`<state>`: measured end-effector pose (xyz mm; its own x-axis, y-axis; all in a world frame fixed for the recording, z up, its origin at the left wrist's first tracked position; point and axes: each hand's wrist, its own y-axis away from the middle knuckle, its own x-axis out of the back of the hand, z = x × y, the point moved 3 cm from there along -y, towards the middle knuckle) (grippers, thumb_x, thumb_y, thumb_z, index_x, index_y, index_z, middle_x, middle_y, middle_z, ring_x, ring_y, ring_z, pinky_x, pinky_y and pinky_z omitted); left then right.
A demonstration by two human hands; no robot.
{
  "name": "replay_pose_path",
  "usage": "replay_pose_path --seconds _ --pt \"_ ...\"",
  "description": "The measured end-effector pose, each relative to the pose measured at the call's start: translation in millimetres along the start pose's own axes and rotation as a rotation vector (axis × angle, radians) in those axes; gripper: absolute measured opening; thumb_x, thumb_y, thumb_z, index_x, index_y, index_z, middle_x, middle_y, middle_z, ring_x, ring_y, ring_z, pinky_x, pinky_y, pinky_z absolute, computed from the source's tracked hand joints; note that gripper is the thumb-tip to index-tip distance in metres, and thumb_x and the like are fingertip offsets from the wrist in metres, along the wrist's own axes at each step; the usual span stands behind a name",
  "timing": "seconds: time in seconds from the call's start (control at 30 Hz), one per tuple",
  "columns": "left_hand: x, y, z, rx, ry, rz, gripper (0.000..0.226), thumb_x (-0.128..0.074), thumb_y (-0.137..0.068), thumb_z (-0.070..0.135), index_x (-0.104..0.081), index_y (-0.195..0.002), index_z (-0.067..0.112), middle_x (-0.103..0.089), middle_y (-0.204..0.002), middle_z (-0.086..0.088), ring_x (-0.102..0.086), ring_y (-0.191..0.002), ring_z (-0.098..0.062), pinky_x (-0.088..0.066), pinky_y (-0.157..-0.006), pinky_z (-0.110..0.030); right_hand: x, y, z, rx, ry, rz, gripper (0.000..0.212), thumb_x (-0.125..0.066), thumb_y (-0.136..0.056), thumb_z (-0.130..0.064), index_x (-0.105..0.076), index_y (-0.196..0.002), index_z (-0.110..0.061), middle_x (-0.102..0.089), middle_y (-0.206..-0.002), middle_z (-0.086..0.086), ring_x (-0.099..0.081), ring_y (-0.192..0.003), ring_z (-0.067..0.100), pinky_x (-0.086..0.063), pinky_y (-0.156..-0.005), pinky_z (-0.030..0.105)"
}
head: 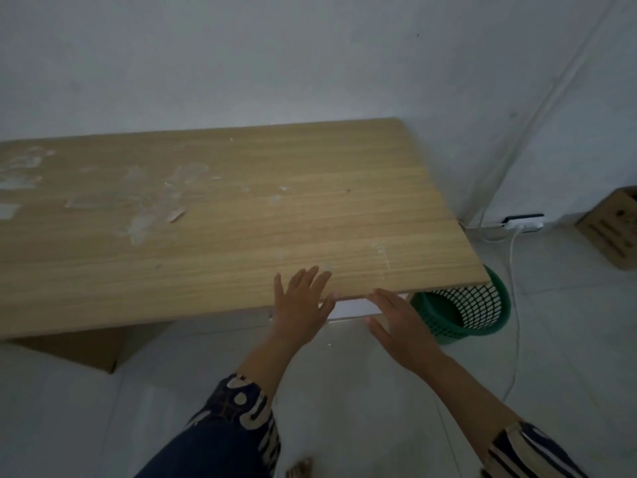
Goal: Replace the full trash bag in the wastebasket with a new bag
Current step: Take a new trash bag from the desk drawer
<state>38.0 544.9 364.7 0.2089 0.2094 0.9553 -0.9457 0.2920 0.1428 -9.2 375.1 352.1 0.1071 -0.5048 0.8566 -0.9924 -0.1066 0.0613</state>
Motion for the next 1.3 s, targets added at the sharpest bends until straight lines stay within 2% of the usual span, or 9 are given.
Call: replay_pose_path --seconds 0.07,0.27,0.5,0.7,0.8,0.9,1.03,1.13,1.3 --pt "-5 -2 3 0.017 -0.017 0.032 0.051 -0.025 -0.096 0.047 -0.020 -0.144 0.031 -0.018 -0.155 0.006 -0.013 -0.143 -0.014 0.003 -0.114 -0.049 -1 0 5 0.027 -0.015 -0.001 0.051 -0.041 -0.091 -0.039 -0.043 -0.133 -0.010 -0.042 -0.142 0.008 -0.035 -0.134 0.022 -0.023 -0.109 0.028" --pt "-31 -12 18 0.081 0.026 0.167 0.081 0.000 -0.075 0.060 -0.031 -0.142 0.025 -0.030 -0.151 -0.002 -0.023 -0.141 -0.020 -0.001 -0.113 -0.053 -28 -6 42 0.098 -0.073 -0.084 0.042 -0.044 -0.094 -0.029 -0.041 -0.134 -0.017 -0.043 -0.139 0.000 -0.036 -0.130 0.013 -0.021 -0.101 0.016" --pt "-57 -36 18 0.141 -0.069 0.243 0.063 -0.015 -0.089 0.058 -0.019 -0.144 0.030 -0.017 -0.156 0.002 -0.010 -0.144 -0.019 0.005 -0.113 -0.053 -70 -33 78 0.099 -0.193 -0.070 0.044 -0.044 -0.094 -0.032 -0.039 -0.136 -0.019 -0.042 -0.140 -0.002 -0.036 -0.129 0.013 -0.024 -0.101 0.020" --pt "-85 -54 5 0.092 -0.217 0.495 0.071 0.002 -0.090 0.059 -0.046 -0.132 0.026 -0.050 -0.139 -0.006 -0.044 -0.130 -0.030 -0.019 -0.108 -0.059 -109 -72 99 0.181 -0.292 0.168 0.050 -0.046 -0.092 -0.035 -0.033 -0.139 -0.021 -0.039 -0.145 0.000 -0.039 -0.131 0.018 -0.034 -0.106 0.034" --pt "-94 -58 2 0.065 -0.236 0.657 0.071 0.001 -0.089 0.060 -0.045 -0.133 0.027 -0.050 -0.139 -0.004 -0.044 -0.130 -0.028 -0.012 -0.111 -0.054 -128 -86 112 0.221 -0.361 0.341 0.057 -0.040 -0.087 -0.051 -0.033 -0.137 -0.023 -0.040 -0.144 -0.001 -0.043 -0.127 0.019 -0.042 -0.102 0.042" --pt "-96 -60 0 0.027 -0.249 0.808 0.076 0.001 -0.084 0.068 -0.040 -0.136 0.030 -0.045 -0.143 -0.001 -0.040 -0.133 -0.024 -0.002 -0.109 -0.045 -137 -101 121 0.316 -0.426 0.502 0.059 -0.035 -0.083 -0.057 -0.040 -0.132 -0.024 -0.044 -0.137 -0.001 -0.048 -0.121 0.017 -0.045 -0.096 0.035" --pt "-101 -60 -1 -0.012 -0.289 0.966 0.082 0.004 -0.079 0.073 -0.038 -0.137 0.033 -0.041 -0.146 0.003 -0.037 -0.136 -0.020 -0.007 -0.113 -0.048 -141 -118 128 0.447 -0.473 0.674 0.047 -0.048 -0.088 -0.047 -0.050 -0.125 -0.019 -0.051 -0.123 0.004 -0.056 -0.106 0.017 -0.043 -0.080 0.021" --pt "-102 -59 -2 -0.030 -0.313 1.020 0.086 0.007 -0.074 0.076 -0.034 -0.138 0.035 -0.038 -0.147 0.005 -0.032 -0.138 -0.017 -0.006 -0.114 -0.047 -142 -128 128 0.463 -0.409 0.719 0.036 -0.050 -0.090 -0.031 -0.054 -0.122 -0.015 -0.056 -0.117 0.008 -0.060 -0.100 0.021 -0.043 -0.077 0.023" --pt "-99 -59 0 -0.025 -0.311 1.019 0.082 0.001 -0.079 0.075 -0.043 -0.134 0.033 -0.048 -0.141 0.002 -0.042 -0.133 -0.020 -0.007 -0.109 -0.045 -131 -140 127 0.398 -0.422 0.678 0.029 -0.055 -0.088 -0.030 -0.059 -0.111 -0.013 -0.067 -0.106 0.006 -0.063 -0.098 0.021 -0.042 -0.076 0.022"
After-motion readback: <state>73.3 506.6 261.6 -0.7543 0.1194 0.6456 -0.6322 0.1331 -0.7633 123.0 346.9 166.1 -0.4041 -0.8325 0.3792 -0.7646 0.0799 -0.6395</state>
